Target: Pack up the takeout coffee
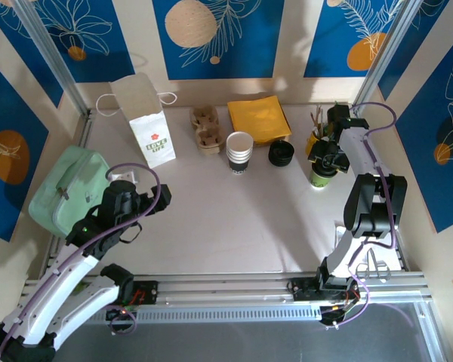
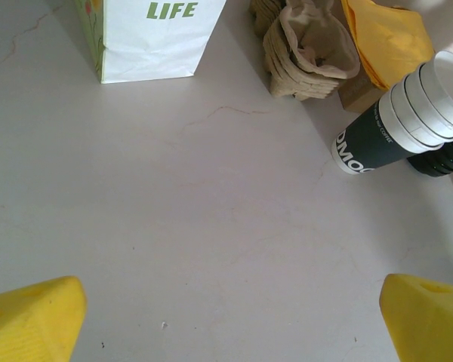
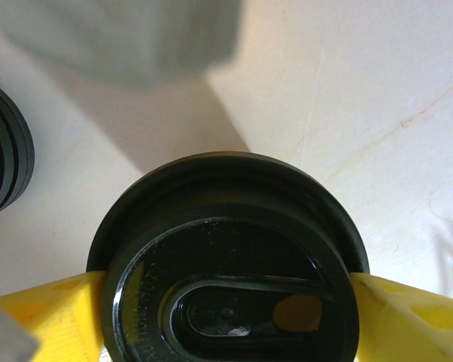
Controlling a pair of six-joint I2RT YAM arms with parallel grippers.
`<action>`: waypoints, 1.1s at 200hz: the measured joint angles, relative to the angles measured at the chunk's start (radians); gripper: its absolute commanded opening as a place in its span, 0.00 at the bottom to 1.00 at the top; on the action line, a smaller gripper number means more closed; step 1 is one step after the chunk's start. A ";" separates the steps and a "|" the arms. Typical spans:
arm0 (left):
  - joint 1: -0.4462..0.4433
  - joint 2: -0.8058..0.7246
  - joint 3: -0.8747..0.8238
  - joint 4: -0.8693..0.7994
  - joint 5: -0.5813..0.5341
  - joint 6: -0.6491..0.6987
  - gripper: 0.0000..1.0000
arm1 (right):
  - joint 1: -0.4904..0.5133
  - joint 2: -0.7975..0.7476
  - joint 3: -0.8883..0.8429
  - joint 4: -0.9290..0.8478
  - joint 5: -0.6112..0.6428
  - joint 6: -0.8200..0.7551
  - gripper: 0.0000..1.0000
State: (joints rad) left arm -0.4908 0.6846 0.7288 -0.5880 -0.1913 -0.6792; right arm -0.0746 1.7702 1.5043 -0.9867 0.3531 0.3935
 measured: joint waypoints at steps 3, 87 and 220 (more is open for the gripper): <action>0.000 0.000 0.000 0.000 0.000 0.000 0.99 | -0.001 0.002 0.003 -0.002 -0.001 0.000 0.82; 0.003 0.013 0.000 0.000 0.007 0.000 0.99 | -0.019 0.009 0.021 -0.010 -0.007 0.000 0.84; 0.004 0.012 0.000 -0.004 0.008 0.000 0.99 | -0.019 -0.103 0.060 -0.062 -0.091 -0.002 0.84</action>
State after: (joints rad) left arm -0.4870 0.6964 0.7288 -0.5919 -0.1837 -0.6788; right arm -0.0933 1.6676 1.5639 -1.0489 0.2623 0.3916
